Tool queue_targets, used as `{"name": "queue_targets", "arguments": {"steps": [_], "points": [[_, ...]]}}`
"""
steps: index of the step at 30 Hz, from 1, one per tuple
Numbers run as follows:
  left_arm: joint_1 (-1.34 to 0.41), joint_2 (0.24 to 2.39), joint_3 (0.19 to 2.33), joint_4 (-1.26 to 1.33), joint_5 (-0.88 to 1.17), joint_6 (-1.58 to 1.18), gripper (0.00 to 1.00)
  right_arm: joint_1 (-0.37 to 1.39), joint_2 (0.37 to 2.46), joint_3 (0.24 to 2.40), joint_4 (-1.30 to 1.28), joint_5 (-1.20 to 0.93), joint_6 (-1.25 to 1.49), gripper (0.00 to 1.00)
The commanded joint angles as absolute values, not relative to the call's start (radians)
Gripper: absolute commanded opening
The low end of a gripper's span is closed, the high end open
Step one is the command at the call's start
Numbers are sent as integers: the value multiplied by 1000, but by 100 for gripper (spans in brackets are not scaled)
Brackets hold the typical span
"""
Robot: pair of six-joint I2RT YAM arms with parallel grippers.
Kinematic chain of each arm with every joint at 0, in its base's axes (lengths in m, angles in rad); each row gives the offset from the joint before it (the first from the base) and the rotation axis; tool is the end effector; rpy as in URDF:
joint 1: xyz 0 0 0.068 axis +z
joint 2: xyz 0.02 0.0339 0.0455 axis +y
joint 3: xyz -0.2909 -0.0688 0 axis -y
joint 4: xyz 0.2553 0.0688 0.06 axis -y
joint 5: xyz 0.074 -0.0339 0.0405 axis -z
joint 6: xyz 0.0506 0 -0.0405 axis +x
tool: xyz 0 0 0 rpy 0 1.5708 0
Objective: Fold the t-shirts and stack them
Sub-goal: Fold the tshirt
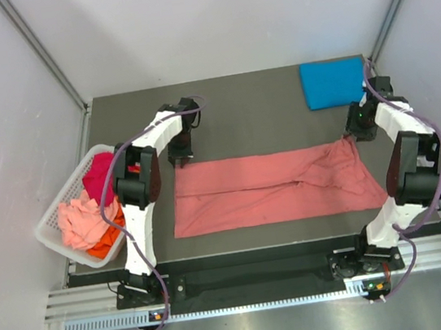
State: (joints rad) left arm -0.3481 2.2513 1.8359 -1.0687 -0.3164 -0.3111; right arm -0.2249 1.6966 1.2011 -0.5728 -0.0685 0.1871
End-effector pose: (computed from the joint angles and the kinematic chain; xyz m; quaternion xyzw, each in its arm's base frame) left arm 0.4485 -0.1460 0.1698 0.0114 0.9865 0.1351 0.0914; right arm 0.3610 -0.0790 0.2244 0.1897 0.9493 0.0285 0.2490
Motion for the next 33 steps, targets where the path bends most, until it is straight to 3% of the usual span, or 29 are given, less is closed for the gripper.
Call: {"name": "queue_targets", "arguments": {"steps": [1,9,14,18,20,33], "points": [[-344,2295,1855,-1089,-353,-305,31,-236,1739,1246,-516,-149,179,47],[-344,2329,1855,-1085,-368,-316,0,-238,1801,1241,-451,-160,199,41],[-344,2342,1864,-1086,-391,-325,0,-238,1828,1210,-393,-143,206,31],[-341,2362,1893,-1091,-437,-334,0,-238,1824,1172,-304,-149,245,7],[-337,2375,1914,-1098,-457,-342,0,-238,1825,1161,-252,-147,262,0],[-285,2493,2161,-1108,-517,-333,0,-239,1940,1282,-141,-224,348,0]]}}
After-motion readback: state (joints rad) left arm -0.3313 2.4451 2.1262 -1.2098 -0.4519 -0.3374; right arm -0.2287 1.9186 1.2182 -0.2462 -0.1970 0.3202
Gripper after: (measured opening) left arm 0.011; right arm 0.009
